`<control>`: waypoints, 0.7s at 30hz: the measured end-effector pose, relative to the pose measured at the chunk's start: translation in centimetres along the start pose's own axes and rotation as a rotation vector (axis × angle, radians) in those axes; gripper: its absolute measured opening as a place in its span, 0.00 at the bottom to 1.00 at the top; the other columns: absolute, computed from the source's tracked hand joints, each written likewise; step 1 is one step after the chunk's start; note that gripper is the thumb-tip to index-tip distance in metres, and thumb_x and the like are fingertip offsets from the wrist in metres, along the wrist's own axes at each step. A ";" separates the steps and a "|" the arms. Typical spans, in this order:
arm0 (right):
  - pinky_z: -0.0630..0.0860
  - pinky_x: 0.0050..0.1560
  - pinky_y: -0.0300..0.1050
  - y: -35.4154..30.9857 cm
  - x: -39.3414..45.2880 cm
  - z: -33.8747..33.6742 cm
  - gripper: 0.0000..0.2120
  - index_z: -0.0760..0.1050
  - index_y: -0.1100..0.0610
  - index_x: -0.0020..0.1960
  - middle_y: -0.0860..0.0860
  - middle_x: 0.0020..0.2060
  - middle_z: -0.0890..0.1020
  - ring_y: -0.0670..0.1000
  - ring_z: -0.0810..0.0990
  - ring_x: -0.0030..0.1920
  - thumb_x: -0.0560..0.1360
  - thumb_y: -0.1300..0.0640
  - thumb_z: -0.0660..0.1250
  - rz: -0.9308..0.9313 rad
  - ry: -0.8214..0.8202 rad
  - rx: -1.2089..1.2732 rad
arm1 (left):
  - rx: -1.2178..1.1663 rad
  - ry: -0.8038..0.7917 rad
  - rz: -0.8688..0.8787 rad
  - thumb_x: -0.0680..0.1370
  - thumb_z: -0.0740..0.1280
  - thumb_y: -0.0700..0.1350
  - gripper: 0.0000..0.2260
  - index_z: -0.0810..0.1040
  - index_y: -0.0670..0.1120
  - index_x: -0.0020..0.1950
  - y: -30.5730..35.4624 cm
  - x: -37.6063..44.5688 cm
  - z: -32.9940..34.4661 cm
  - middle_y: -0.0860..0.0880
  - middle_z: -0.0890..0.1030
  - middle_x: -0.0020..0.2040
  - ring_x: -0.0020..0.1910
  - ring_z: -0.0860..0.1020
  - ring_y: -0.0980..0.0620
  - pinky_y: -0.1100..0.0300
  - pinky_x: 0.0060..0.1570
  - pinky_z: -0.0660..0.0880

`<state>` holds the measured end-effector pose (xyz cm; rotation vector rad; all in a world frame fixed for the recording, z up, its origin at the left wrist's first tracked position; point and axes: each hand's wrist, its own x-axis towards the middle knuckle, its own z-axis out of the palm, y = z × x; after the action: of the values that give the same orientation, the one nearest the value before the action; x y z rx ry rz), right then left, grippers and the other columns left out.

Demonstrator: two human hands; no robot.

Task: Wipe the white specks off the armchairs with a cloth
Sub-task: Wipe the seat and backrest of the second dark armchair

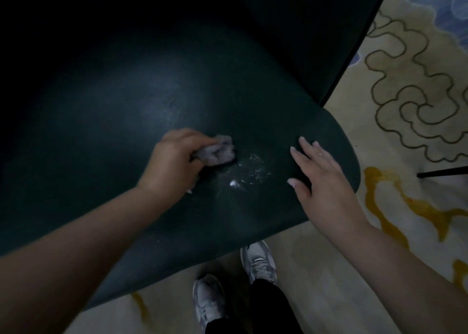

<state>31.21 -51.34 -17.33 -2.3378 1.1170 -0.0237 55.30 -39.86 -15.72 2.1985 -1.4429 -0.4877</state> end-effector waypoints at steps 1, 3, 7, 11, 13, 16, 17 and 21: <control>0.43 0.71 0.35 0.0 -0.2 0.0 0.27 0.63 0.51 0.74 0.45 0.76 0.58 0.46 0.52 0.76 0.78 0.57 0.66 0.004 0.001 0.001 | 0.008 0.053 -0.062 0.70 0.73 0.32 0.16 0.84 0.46 0.56 -0.6 0.4 -0.5 0.47 0.81 0.49 0.49 0.76 0.50 0.74 0.47 0.65; 0.45 0.72 0.35 -0.1 -0.6 0.1 0.26 0.65 0.52 0.73 0.46 0.75 0.60 0.47 0.54 0.75 0.77 0.58 0.67 0.014 0.018 0.035 | -0.006 0.179 -0.189 0.72 0.72 0.35 0.14 0.83 0.46 0.57 -0.5 2.4 -0.2 0.45 0.81 0.50 0.48 0.75 0.54 0.82 0.45 0.62; 0.56 0.74 0.43 0.0 -0.7 -0.4 0.27 0.69 0.53 0.71 0.47 0.73 0.64 0.49 0.60 0.74 0.74 0.59 0.71 0.062 0.064 0.098 | -0.084 0.140 -0.090 0.71 0.71 0.33 0.15 0.83 0.44 0.57 3.8 3.7 3.0 0.44 0.81 0.52 0.50 0.72 0.55 0.78 0.50 0.63; 0.62 0.73 0.48 0.1 -0.5 -0.8 0.30 0.68 0.54 0.72 0.48 0.73 0.64 0.49 0.62 0.72 0.72 0.58 0.73 0.087 0.080 0.112 | -0.057 -0.119 0.142 0.69 0.73 0.31 0.16 0.84 0.43 0.55 2.8 0.8 1.9 0.45 0.82 0.50 0.51 0.77 0.45 0.59 0.51 0.71; 0.62 0.73 0.49 0.2 -0.5 -0.6 0.30 0.68 0.55 0.72 0.49 0.73 0.64 0.49 0.62 0.73 0.72 0.58 0.73 0.087 0.075 0.115 | -0.025 -0.069 0.082 0.68 0.72 0.29 0.17 0.84 0.43 0.54 1.1 1.2 0.6 0.46 0.81 0.51 0.51 0.78 0.46 0.65 0.52 0.69; 0.61 0.73 0.50 0.2 -0.6 -0.4 0.29 0.68 0.54 0.71 0.49 0.73 0.64 0.49 0.61 0.73 0.73 0.58 0.72 0.084 0.076 0.112 | -0.042 0.039 -0.041 0.70 0.69 0.29 0.18 0.83 0.43 0.56 1.8 3.2 1.5 0.46 0.79 0.52 0.54 0.76 0.48 0.72 0.53 0.67; 0.61 0.74 0.50 0.2 -0.6 -0.3 0.28 0.68 0.54 0.71 0.49 0.73 0.64 0.50 0.61 0.73 0.73 0.58 0.72 0.081 0.080 0.114 | -0.068 0.042 -0.037 0.70 0.69 0.29 0.18 0.83 0.42 0.56 3.0 3.5 2.3 0.45 0.79 0.52 0.53 0.76 0.48 0.73 0.52 0.67; 0.58 0.74 0.47 0.4 -0.6 -0.1 0.28 0.69 0.53 0.71 0.49 0.74 0.62 0.50 0.59 0.74 0.73 0.58 0.72 0.060 0.072 0.098 | -0.087 -0.123 0.204 0.70 0.73 0.31 0.16 0.83 0.42 0.56 5.5 1.4 3.9 0.41 0.80 0.50 0.50 0.77 0.41 0.54 0.52 0.74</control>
<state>30.52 -51.13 -17.31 -2.2319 1.1932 -0.1388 49.65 -43.76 -15.95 1.9578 -1.6570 -0.6108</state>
